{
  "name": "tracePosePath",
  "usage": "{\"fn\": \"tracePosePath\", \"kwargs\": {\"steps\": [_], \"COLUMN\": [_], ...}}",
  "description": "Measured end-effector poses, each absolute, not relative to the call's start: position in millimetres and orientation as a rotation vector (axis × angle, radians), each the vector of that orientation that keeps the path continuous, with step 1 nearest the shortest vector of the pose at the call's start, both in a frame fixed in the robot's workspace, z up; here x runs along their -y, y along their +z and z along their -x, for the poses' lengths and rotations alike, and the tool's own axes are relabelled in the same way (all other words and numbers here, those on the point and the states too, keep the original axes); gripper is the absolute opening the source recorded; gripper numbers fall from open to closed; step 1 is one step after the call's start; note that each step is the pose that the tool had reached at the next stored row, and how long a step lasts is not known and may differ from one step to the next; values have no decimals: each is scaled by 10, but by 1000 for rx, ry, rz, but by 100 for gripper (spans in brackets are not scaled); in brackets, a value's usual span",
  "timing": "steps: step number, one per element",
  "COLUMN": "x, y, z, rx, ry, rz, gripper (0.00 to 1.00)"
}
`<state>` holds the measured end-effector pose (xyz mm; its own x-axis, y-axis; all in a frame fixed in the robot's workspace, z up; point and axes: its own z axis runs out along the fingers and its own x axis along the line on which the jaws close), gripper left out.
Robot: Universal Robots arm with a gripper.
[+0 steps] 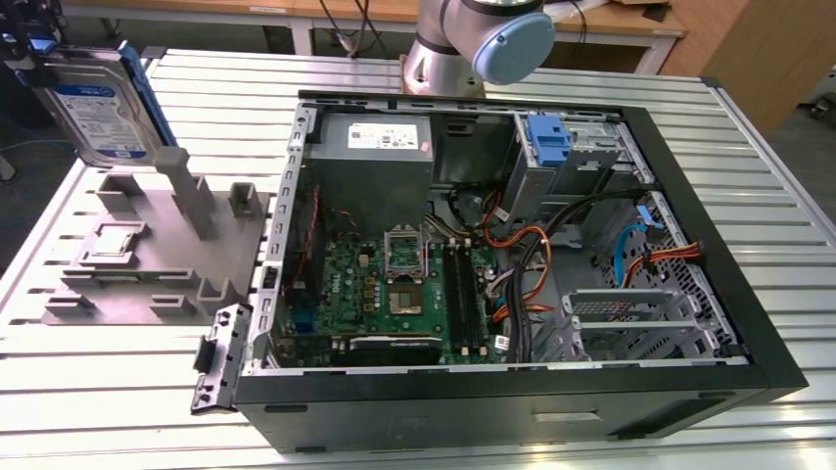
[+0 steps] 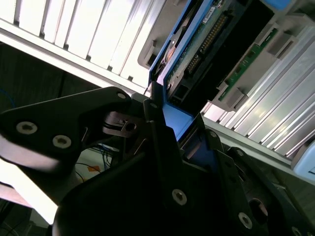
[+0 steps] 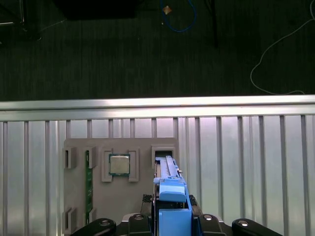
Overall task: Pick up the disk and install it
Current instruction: 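Pick up the disk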
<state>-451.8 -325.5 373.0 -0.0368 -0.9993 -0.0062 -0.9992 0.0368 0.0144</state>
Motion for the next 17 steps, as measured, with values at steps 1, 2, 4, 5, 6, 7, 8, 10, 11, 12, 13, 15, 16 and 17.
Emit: {"fn": "tracePosePath", "kwargs": {"steps": [1, 2, 4, 5, 6, 7, 8, 10, 11, 12, 13, 15, 16, 17], "x": [3255, 3255, 3255, 3255, 3255, 3255, 3255, 3255, 3255, 3255, 3255, 3255, 3255, 3255], "y": [3737, 3743, 3757, 3764, 3771, 3776, 3779, 3787, 3790, 3794, 3796, 3800, 3802, 3804], "z": [4518, 4518, 4518, 4518, 4518, 4518, 4518, 4518, 4518, 4518, 4518, 4518, 4518, 4518], "rx": [2258, 2258, 2258, 2258, 2258, 2258, 2258, 2258, 2258, 2258, 2258, 2258, 2258, 2258], "ry": [-23, -23, -23, -23, -23, -23, -23, -23, -23, -23, -23, -23, -23, -23], "rz": [-2176, -2176, -2176, -2176, -2176, -2176, -2176, -2176, -2176, -2176, -2176, -2176, -2176, -2176], "gripper": [36, 36, 36, 36, 36, 36, 36, 36, 36, 36, 36, 36, 36, 36]}}
